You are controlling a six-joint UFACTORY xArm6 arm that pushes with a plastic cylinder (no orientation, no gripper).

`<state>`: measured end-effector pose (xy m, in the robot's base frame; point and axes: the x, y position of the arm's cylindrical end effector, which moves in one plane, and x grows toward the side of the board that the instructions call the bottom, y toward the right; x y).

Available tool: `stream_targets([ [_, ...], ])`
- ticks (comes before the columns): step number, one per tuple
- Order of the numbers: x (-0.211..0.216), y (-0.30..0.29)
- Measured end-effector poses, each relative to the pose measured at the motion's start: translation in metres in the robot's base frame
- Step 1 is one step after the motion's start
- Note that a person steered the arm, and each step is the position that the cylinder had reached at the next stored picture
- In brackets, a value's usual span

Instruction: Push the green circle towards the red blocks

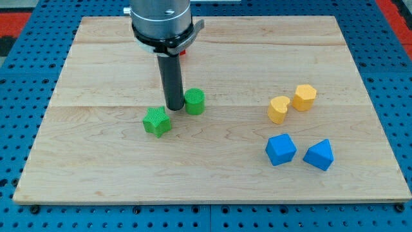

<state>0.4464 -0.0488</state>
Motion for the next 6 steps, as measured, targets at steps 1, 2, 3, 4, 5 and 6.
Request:
stream_targets([
  [1, 0.056, -0.015],
  [2, 0.048, 0.021],
  [3, 0.027, 0.045],
  [4, -0.032, -0.002],
  [5, -0.03, -0.033],
  [6, -0.008, 0.048],
])
